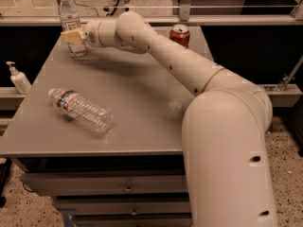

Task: Pick blue plastic bottle

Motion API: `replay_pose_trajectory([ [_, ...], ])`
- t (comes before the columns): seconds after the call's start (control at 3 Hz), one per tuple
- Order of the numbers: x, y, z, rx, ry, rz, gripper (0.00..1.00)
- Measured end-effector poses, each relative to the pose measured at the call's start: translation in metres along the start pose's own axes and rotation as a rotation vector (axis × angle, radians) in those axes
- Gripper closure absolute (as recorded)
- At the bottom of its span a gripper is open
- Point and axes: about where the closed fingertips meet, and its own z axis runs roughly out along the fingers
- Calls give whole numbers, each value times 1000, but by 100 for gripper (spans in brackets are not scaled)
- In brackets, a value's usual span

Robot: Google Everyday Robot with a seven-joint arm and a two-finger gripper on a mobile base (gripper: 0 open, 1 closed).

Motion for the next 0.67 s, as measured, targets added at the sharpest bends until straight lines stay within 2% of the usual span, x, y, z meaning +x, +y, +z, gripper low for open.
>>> replay_pose_trajectory([
  [0.33, -9, 5, -12, -6, -26, -2, 87],
  [0.67, -34, 11, -31, -33, -63, -49, 100],
])
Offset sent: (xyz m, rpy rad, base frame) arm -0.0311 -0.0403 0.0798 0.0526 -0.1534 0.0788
